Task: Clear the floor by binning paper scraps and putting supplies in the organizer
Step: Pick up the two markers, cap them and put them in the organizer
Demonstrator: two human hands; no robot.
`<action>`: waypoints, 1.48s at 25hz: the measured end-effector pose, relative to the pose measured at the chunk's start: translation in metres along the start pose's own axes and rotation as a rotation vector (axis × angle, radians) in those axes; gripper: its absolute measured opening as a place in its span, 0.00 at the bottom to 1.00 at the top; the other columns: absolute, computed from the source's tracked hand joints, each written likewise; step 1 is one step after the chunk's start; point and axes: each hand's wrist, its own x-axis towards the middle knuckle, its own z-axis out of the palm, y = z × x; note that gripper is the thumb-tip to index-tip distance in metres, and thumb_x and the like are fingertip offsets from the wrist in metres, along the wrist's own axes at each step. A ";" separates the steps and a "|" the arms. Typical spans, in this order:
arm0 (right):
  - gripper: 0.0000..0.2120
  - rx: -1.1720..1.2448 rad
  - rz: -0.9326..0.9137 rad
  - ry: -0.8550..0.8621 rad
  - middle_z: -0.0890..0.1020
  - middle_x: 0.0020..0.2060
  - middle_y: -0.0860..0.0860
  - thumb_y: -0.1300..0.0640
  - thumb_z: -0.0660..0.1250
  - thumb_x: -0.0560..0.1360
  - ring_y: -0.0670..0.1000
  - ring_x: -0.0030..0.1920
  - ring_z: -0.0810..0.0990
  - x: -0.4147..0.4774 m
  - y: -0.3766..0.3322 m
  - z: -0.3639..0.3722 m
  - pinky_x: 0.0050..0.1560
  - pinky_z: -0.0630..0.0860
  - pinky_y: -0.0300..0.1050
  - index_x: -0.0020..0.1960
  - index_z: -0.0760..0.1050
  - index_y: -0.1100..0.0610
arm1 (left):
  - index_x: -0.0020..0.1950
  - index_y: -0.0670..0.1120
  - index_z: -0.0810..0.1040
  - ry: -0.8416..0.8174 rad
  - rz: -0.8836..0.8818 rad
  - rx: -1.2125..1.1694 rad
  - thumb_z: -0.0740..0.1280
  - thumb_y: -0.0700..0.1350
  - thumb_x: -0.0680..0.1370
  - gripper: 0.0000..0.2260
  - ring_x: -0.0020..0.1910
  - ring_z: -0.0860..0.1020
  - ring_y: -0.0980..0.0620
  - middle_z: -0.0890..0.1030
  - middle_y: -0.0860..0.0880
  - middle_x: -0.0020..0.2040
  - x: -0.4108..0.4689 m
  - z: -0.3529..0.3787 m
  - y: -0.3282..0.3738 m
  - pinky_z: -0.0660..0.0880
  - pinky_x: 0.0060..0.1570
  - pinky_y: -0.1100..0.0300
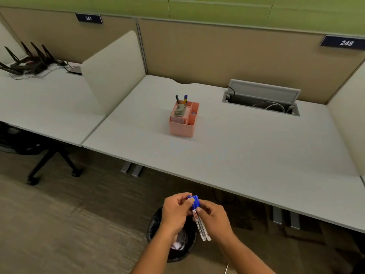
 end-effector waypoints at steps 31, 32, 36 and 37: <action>0.18 0.076 -0.287 0.255 0.84 0.62 0.48 0.58 0.67 0.81 0.44 0.54 0.83 0.517 -0.210 -0.131 0.55 0.80 0.33 0.70 0.75 0.48 | 0.63 0.45 0.86 0.211 0.345 0.428 0.74 0.43 0.79 0.13 0.56 0.86 0.46 0.87 0.46 0.59 0.418 0.072 0.380 0.81 0.64 0.48; 0.17 0.063 -0.268 0.256 0.83 0.62 0.48 0.58 0.67 0.81 0.44 0.53 0.82 0.526 -0.204 -0.130 0.52 0.77 0.27 0.69 0.75 0.48 | 0.63 0.45 0.86 0.209 0.335 0.439 0.74 0.43 0.79 0.13 0.57 0.86 0.46 0.87 0.46 0.60 0.428 0.074 0.377 0.81 0.65 0.48; 0.15 0.042 -0.187 0.245 0.84 0.59 0.48 0.57 0.68 0.81 0.43 0.49 0.83 0.549 -0.184 -0.122 0.54 0.76 0.32 0.66 0.75 0.46 | 0.63 0.44 0.86 0.196 0.301 0.479 0.74 0.43 0.79 0.13 0.58 0.86 0.46 0.87 0.45 0.61 0.455 0.075 0.363 0.80 0.66 0.47; 0.14 0.050 -0.171 0.233 0.84 0.57 0.47 0.57 0.68 0.81 0.40 0.46 0.82 0.552 -0.179 -0.119 0.53 0.77 0.31 0.65 0.75 0.45 | 0.63 0.44 0.86 0.191 0.297 0.496 0.74 0.43 0.79 0.13 0.57 0.86 0.46 0.87 0.45 0.61 0.460 0.075 0.359 0.80 0.66 0.47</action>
